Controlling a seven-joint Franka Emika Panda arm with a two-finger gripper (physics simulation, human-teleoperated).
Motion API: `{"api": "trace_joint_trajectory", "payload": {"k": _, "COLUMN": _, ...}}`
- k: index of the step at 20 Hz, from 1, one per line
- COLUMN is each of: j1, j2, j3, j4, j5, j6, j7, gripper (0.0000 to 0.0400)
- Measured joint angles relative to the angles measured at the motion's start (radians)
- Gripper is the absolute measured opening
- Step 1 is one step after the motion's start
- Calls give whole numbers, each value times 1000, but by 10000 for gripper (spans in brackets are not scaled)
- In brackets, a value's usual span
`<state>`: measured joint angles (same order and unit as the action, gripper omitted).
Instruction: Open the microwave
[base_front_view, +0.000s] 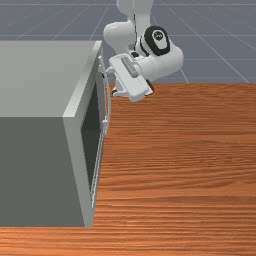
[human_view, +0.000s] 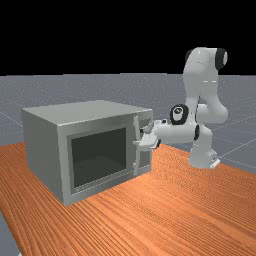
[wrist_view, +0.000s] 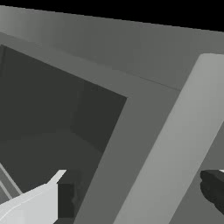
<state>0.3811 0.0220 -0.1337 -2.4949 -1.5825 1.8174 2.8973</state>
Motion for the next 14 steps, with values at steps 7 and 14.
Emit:
{"api": "trace_joint_trajectory", "payload": {"k": 7, "j1": 21, "j2": 3, "j3": -19, "j4": -5, "j5": -20, "j6": 16, "j7": 0, "gripper": 400}}
{"api": "trace_joint_trajectory", "payload": {"k": 14, "j1": 15, "j2": -6, "j3": -8, "j4": -39, "j5": -90, "j6": 60, "j7": 0, "gripper": 400}}
